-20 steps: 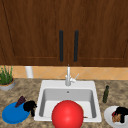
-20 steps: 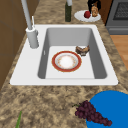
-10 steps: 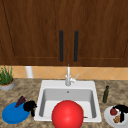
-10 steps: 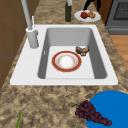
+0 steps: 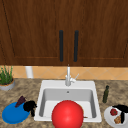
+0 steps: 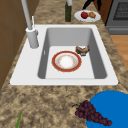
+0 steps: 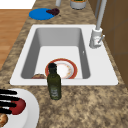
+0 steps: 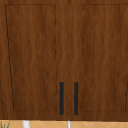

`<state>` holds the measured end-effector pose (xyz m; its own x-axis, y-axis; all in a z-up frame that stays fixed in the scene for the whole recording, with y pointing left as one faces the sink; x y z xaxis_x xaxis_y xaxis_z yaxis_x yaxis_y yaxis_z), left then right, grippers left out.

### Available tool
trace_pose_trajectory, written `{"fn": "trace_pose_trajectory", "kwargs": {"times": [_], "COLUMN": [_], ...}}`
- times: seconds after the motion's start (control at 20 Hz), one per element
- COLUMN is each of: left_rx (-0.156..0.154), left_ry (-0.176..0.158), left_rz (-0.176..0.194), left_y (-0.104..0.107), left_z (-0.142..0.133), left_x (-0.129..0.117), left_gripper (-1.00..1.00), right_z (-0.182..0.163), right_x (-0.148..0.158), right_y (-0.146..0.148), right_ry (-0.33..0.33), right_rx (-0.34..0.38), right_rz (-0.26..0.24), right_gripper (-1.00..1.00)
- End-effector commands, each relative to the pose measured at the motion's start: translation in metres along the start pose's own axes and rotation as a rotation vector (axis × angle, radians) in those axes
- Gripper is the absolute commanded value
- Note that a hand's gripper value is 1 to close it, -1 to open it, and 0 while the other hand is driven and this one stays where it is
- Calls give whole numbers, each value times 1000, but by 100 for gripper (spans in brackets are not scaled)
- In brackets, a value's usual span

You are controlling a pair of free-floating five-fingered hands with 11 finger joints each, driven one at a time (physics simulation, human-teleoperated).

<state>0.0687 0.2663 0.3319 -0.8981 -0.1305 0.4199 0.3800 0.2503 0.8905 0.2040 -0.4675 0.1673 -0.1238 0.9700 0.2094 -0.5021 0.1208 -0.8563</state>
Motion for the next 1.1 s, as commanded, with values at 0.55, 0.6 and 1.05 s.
{"fn": "trace_pose_trajectory", "kwargs": {"times": [0.55,0.6,1.05], "left_rx": [0,0,0], "left_ry": [0,0,0], "left_rz": [0,0,0], "left_y": [0,0,0], "left_z": [0,0,0], "left_x": [0,0,0], "left_gripper": [0,0,0], "right_z": [-18,-20,-36], "right_x": [29,32,49], "right_y": [-37,-38,-53], "right_ry": [79,86,134], "right_rx": [321,340,568], "right_rz": [-17,-23,-19], "right_gripper": [-100,-100,-100]}}
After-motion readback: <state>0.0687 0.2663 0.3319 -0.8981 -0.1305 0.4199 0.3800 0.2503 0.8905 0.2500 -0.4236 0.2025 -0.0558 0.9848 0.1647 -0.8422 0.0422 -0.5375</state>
